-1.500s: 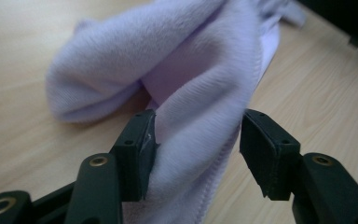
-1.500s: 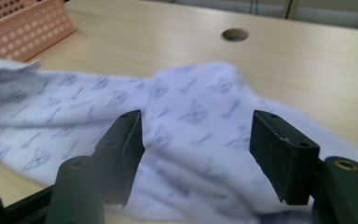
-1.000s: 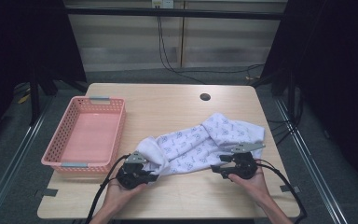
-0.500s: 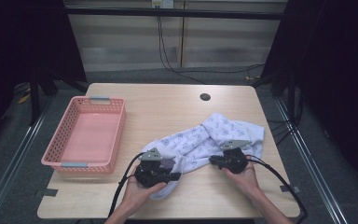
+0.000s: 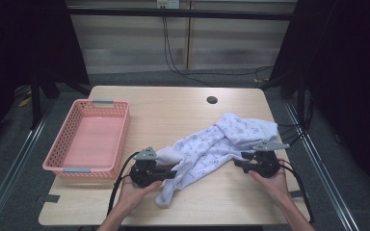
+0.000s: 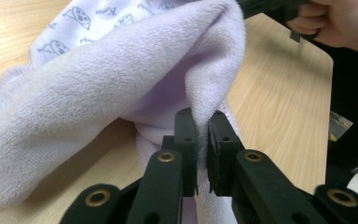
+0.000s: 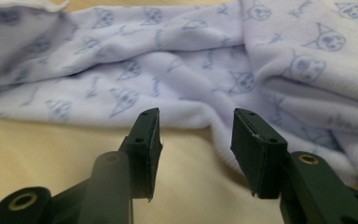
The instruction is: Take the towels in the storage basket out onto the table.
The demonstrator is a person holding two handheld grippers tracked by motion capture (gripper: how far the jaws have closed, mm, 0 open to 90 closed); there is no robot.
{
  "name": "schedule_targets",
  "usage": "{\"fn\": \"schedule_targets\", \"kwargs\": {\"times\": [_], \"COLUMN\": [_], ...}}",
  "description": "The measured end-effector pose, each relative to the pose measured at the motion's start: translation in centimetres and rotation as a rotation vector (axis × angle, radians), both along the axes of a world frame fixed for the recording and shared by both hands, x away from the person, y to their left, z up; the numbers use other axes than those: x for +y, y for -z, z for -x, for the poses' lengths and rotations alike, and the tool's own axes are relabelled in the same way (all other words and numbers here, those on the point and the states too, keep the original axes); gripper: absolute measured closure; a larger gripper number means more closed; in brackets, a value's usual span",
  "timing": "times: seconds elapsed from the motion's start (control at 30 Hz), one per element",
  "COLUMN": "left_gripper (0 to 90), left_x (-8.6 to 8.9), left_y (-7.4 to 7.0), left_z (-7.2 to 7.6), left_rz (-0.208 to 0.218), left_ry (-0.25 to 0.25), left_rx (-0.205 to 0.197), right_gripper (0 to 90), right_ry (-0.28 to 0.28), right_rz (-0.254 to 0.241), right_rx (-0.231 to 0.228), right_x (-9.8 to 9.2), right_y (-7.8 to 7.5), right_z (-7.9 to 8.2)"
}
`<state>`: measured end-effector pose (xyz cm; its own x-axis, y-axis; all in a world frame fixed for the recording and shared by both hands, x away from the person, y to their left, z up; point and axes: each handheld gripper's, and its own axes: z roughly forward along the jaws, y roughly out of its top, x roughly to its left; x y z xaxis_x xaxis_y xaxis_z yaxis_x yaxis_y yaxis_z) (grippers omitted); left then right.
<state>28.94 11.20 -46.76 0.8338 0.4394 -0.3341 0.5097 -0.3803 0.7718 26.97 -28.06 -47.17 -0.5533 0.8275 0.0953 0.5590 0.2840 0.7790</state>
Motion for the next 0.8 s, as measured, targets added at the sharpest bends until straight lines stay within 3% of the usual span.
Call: {"fn": "schedule_targets", "kwargs": {"times": [0.17, 0.3, 0.43, 0.53, 0.63, 0.8], "left_gripper": [86.2, 86.3, 86.3, 86.4, 86.3, 86.3], "left_x": [-0.3, -0.9, -2.6, -3.7, -5.1, -6.8], "left_y": [-0.5, -1.6, -3.7, -5.9, -7.5, -8.8], "left_z": [-0.1, -0.1, -0.8, -1.1, -1.6, -2.4], "left_rz": [0.035, 0.068, 0.105, 0.169, 0.181, 0.217], "left_ry": [0.008, 0.027, 0.037, 0.038, 0.032, 0.031], "left_rx": [0.006, -0.011, -0.040, -0.078, -0.099, -0.105], "right_gripper": [49.7, 47.3, 45.6, 43.7, 39.8, 30.8], "right_ry": [-0.016, -0.019, -0.055, -0.098, -0.162, -0.232], "right_rz": [-0.046, -0.086, -0.066, -0.099, -0.135, -0.140], "right_rx": [-0.002, -0.009, -0.024, -0.039, -0.035, -0.034], "right_x": [-0.1, 0.0, 1.3, 2.8, 5.3, 8.7], "right_y": [-0.2, -0.7, -1.5, -1.9, -1.7, -1.5], "right_z": [2.7, 4.9, 6.3, 6.7, 6.2, 5.0]}}
